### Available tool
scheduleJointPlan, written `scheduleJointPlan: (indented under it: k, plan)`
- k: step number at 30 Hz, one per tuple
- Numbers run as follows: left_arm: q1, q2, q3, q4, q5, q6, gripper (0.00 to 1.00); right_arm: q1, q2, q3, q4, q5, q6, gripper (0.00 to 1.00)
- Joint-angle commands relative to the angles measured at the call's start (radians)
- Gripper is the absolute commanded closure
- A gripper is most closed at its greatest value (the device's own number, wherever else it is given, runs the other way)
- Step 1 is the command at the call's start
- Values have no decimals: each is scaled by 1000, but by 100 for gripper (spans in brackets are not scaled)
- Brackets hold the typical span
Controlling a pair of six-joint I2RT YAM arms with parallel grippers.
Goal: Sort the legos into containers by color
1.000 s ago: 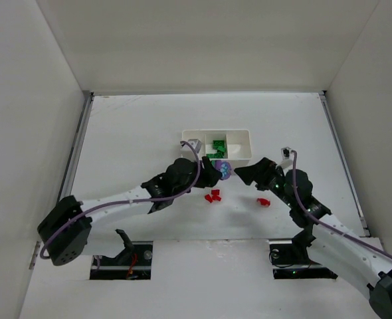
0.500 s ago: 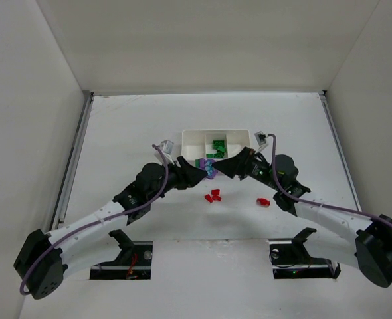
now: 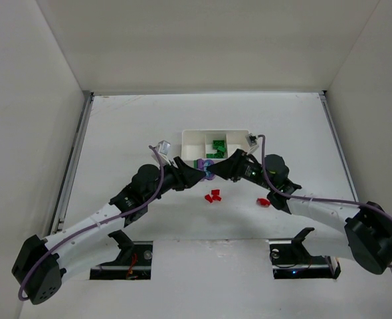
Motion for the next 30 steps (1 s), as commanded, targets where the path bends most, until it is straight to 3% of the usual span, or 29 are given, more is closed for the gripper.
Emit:
scheduleJointPlan:
  k: [1,6,9,24,30]
  plan:
    - [-2,-27,-6,45,11,-9,71,14,19,53,96,-7,6,37]
    - [-3,-24,-3,42,17,-2,71,16,46,52,119,-10,25,56]
    - [6,-41,-18,40,21,-2,72,0,42,41,116,-11,26,60]
    - [87,-95,-43,22,38,-3,74,-126,2,7,88,-48,14,61]
    - [95,-73,-35,22,52,12,74,-158,55,93,-14,2,-52,61]
